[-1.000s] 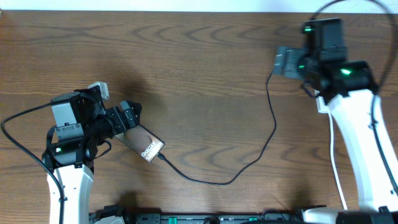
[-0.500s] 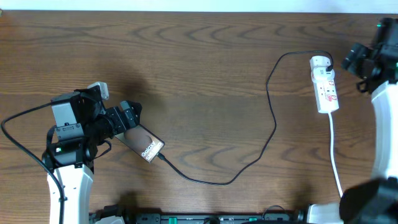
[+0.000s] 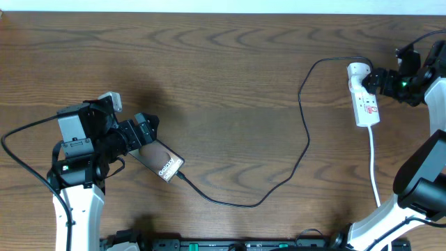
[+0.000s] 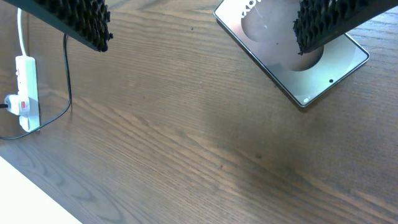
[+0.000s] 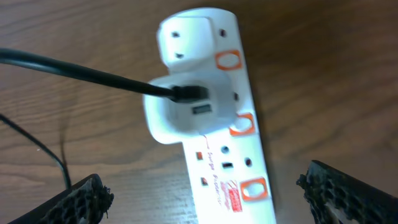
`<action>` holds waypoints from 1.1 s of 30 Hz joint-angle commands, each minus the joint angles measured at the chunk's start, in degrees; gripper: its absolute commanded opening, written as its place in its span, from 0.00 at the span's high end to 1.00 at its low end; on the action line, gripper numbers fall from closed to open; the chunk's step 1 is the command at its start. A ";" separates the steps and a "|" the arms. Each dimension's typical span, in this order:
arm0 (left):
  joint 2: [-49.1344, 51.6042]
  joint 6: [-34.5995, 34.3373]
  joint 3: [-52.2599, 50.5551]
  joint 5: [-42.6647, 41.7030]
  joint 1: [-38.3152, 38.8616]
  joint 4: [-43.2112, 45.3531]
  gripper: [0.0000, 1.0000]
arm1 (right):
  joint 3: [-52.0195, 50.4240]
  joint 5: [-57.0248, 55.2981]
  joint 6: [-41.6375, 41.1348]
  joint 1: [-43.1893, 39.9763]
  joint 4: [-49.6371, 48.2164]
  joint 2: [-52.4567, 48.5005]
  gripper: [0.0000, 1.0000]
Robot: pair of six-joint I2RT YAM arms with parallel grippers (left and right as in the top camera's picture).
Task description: Plug charger to phone and switch on socket
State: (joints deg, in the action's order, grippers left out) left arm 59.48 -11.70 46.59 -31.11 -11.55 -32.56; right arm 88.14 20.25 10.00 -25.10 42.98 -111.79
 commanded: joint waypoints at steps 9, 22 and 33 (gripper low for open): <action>0.04 0.96 0.52 0.72 0.11 0.02 0.07 | 0.68 4.50 1.95 1.27 -2.60 -7.43 0.01; 0.09 0.96 0.52 0.72 0.11 -0.39 0.07 | 0.68 5.18 1.86 3.34 -4.46 -7.85 0.01; 0.44 0.96 0.52 0.72 0.11 -0.42 0.07 | 0.68 5.18 1.86 4.11 -4.87 -7.89 0.01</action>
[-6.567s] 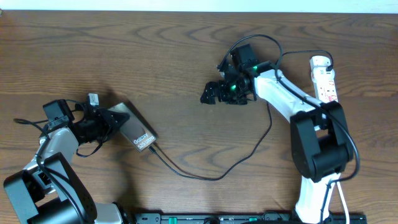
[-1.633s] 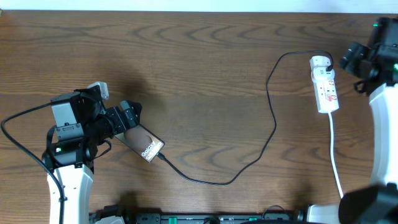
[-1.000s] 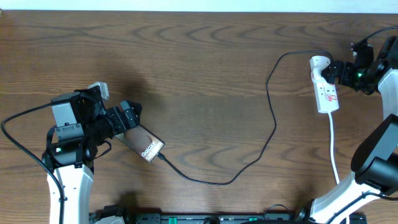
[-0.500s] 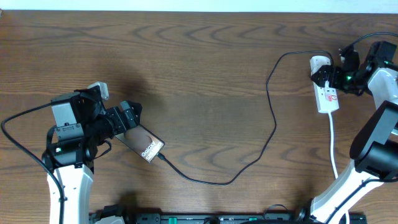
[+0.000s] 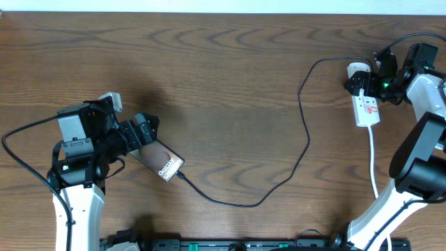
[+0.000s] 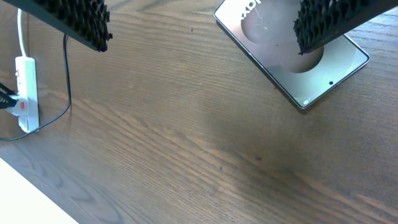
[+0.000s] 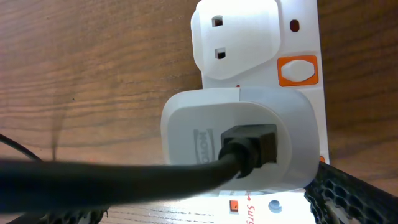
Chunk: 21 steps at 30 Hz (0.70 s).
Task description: Plug charger to phone and switch on socket
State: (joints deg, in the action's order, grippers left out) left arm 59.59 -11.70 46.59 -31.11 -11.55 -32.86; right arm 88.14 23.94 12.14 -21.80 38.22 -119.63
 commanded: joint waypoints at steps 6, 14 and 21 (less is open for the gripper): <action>0.33 0.96 0.52 0.72 0.11 -0.11 0.07 | 0.68 1.49 -1.90 0.81 -0.31 -0.42 0.04; 0.33 0.96 0.52 0.72 0.11 -0.11 0.07 | 0.68 1.49 -3.37 0.85 -0.52 -0.42 0.04; 0.33 0.96 0.52 0.70 0.11 -0.11 0.07 | 0.66 1.49 -3.98 0.92 -0.39 -1.07 0.04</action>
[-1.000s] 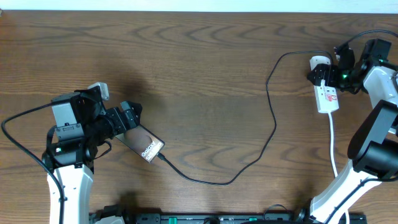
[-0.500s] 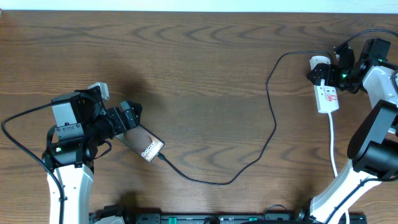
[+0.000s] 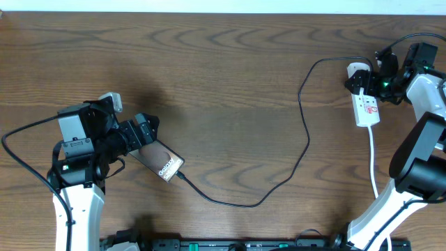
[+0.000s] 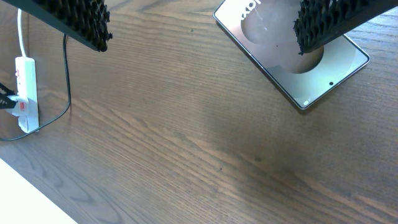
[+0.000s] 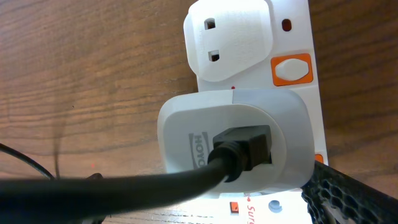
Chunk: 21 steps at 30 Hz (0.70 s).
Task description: Plug charger to phone and switch on socket
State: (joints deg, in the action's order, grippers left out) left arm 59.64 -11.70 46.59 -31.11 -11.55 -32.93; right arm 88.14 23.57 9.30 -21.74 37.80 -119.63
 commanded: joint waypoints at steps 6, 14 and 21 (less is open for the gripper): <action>0.28 0.96 0.52 0.72 0.11 -0.04 0.07 | 0.66 3.02 -1.75 0.98 0.55 -3.19 0.02; 0.28 0.96 0.52 0.72 0.11 -0.15 0.07 | 0.66 2.95 -1.77 2.43 0.90 -4.26 0.03; 0.28 0.96 0.52 0.72 0.11 -0.24 0.07 | 0.66 2.97 -1.99 3.48 1.88 -4.26 0.03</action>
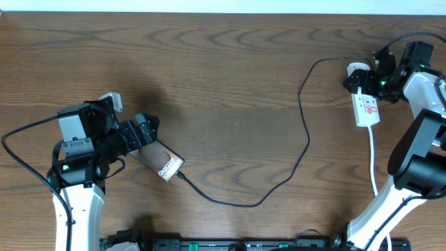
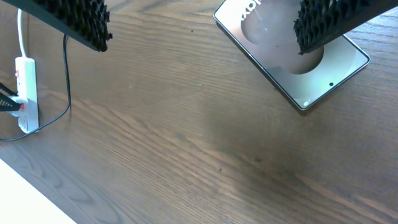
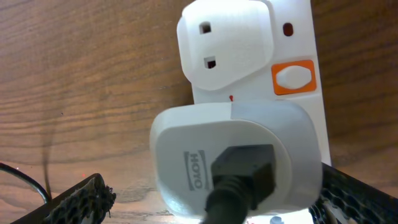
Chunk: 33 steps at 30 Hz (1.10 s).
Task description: Plug charger to phone and switch on socket
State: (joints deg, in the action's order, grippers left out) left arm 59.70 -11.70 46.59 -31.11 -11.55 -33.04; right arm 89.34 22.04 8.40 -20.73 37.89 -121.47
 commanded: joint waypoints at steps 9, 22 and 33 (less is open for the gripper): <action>0.22 0.96 0.52 0.72 0.11 -0.17 0.07 | -0.96 7.30 -1.11 2.64 2.67 -2.43 0.05; 0.22 0.96 0.52 0.72 0.11 -0.22 0.07 | -4.79 9.27 -2.43 3.54 -0.09 -2.43 0.06; 0.22 0.96 0.52 0.72 0.11 -0.33 0.07 | -5.07 9.64 -3.32 4.70 -0.09 -2.43 0.07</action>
State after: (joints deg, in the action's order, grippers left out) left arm 59.75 -11.70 46.59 -31.11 -11.55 -33.19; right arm 87.68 22.31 7.64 -20.53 35.29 -121.21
